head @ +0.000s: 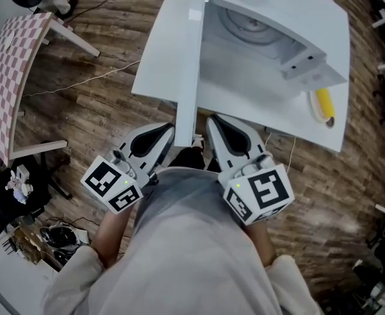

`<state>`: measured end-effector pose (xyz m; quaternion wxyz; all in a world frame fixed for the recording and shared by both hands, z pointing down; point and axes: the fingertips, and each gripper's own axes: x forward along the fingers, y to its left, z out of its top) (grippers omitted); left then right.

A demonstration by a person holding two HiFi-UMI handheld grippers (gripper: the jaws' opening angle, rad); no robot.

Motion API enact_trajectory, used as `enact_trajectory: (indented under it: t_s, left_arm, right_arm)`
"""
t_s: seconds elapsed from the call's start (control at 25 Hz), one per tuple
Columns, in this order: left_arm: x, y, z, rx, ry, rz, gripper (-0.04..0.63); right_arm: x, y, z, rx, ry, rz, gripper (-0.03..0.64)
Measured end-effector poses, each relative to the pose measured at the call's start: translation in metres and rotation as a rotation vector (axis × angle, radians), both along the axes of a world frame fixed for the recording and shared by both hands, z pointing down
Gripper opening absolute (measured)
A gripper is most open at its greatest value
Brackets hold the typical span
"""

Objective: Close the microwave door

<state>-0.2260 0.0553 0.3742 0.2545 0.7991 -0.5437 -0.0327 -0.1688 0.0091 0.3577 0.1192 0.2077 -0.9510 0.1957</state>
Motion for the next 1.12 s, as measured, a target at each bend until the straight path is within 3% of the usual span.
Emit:
enact_trajectory:
  t_s: [1.12]
  left_arm:
    - [0.051, -0.043, 0.007, -0.023, 0.103, 0.194, 0.018]
  right_arm:
    - [0.052, -0.028, 0.003, -0.025, 0.017, 0.154, 0.023]
